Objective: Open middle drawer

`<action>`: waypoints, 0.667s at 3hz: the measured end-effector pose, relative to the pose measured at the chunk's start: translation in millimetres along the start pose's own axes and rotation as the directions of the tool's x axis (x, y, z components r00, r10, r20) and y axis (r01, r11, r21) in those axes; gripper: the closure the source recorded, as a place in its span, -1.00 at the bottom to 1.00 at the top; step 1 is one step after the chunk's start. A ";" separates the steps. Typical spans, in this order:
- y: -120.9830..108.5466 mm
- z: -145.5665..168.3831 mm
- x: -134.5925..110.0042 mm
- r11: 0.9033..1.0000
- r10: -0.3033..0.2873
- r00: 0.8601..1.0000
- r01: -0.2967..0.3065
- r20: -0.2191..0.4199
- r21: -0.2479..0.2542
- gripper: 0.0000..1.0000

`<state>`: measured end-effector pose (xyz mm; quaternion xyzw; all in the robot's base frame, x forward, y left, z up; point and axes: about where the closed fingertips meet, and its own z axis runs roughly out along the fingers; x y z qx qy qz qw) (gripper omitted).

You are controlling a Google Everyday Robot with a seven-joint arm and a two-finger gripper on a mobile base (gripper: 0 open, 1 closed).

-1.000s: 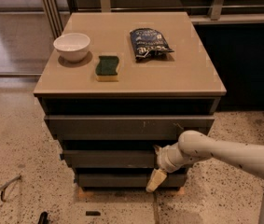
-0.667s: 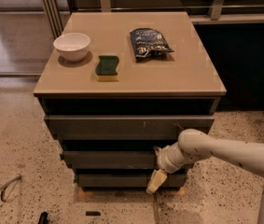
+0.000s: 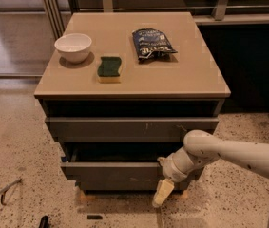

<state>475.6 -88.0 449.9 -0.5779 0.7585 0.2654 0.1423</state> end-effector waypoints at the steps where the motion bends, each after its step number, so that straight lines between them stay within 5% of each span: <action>1: 40.1 -10.1 6.0 0.996 0.029 0.999 -0.030 -0.014 -0.083 -1.00; 2: 81.2 -18.0 14.3 0.983 0.050 0.998 -0.056 -0.040 -0.174 -1.00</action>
Offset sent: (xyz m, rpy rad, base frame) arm -0.1220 -0.0126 0.0446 0.0157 0.2710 0.0840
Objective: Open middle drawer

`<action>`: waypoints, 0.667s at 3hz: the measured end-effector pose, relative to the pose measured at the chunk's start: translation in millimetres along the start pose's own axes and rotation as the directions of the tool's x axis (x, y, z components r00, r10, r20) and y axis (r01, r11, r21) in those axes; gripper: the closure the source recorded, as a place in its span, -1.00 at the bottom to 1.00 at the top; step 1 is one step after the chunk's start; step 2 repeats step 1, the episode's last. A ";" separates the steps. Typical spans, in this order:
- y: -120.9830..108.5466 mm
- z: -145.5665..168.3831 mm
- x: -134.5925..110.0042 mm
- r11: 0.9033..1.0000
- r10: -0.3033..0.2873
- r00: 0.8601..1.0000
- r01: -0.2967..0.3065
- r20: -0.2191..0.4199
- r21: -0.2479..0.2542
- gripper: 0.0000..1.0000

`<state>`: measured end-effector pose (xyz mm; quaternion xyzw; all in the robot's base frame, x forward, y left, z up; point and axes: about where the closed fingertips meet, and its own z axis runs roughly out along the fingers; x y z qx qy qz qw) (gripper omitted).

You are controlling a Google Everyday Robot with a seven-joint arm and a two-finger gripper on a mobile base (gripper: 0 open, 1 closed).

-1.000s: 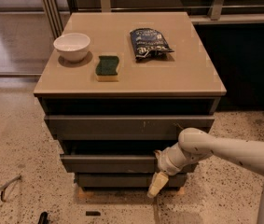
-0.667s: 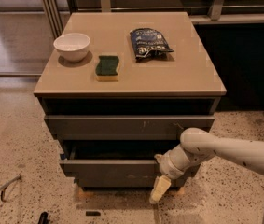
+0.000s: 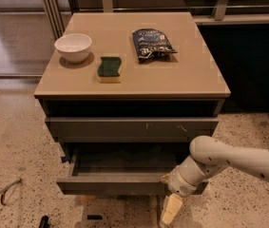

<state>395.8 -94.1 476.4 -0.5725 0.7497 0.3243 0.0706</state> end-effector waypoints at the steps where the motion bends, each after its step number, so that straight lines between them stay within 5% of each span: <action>1: 0.0 0.0 0.0 1.000 0.000 1.000 0.000 0.000 0.000 -1.00; 2: 0.0 0.0 0.0 1.000 0.000 1.000 0.000 0.000 0.000 -1.00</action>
Offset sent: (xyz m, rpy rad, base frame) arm 0.0000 0.0000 0.0000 0.0000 0.0000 0.0000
